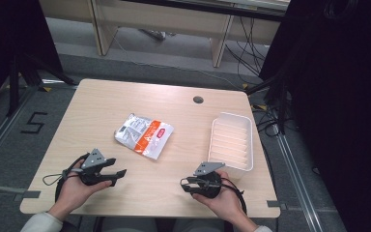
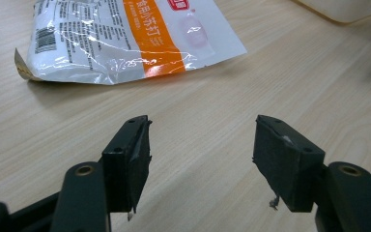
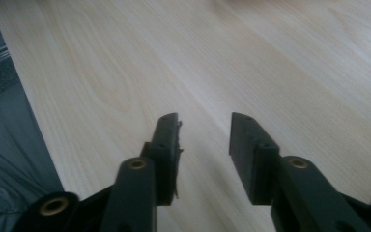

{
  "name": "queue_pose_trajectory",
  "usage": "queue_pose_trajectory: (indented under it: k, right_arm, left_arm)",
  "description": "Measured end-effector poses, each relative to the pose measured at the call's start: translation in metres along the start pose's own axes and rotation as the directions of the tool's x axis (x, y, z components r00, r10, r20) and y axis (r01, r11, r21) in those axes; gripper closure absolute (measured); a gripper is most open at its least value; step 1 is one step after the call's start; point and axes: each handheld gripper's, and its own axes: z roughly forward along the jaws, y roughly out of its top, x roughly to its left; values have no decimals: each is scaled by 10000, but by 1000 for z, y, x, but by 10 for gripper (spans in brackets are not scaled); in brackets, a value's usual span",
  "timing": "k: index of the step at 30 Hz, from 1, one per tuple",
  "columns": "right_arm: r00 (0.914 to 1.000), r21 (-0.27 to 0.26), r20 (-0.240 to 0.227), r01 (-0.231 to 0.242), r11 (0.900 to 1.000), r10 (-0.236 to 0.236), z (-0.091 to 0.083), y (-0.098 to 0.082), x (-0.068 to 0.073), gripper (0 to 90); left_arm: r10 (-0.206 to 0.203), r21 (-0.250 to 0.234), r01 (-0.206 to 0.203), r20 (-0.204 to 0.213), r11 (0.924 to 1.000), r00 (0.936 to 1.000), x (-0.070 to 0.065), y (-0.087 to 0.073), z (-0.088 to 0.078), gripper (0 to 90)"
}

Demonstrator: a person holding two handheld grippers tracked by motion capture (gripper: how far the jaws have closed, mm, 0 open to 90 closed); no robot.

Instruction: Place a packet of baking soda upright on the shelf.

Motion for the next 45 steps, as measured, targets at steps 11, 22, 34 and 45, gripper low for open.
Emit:
queue_pose_trajectory:
  k: [11, 22, 34, 45]
  right_arm:
    - [9961, -136, -282, -838, 9964, 834, 24, 37, -9, 649]
    - [9851, 277, -267, -1693, 9852, 1700, 56, 74, -29, 588]
    - [9679, 819, -256, -2472, 9655, 2500, 85, 95, -40, 494]
    - [9500, 830, -191, -3092, 9474, 3117, 101, 106, -51, 468]
  left_arm:
    - [-5, -73, 5, -26, 10000, 10000, -1, 0, -1, 371]
    - [16, -53, -16, 1, 10000, 10000, -1, 0, -1, 371]
    - [-138, -45, 138, 82, 9999, 9999, -2, 0, 0, 372]
    - [30, -100, -29, 90, 9999, 10000, -2, 0, 0, 373]
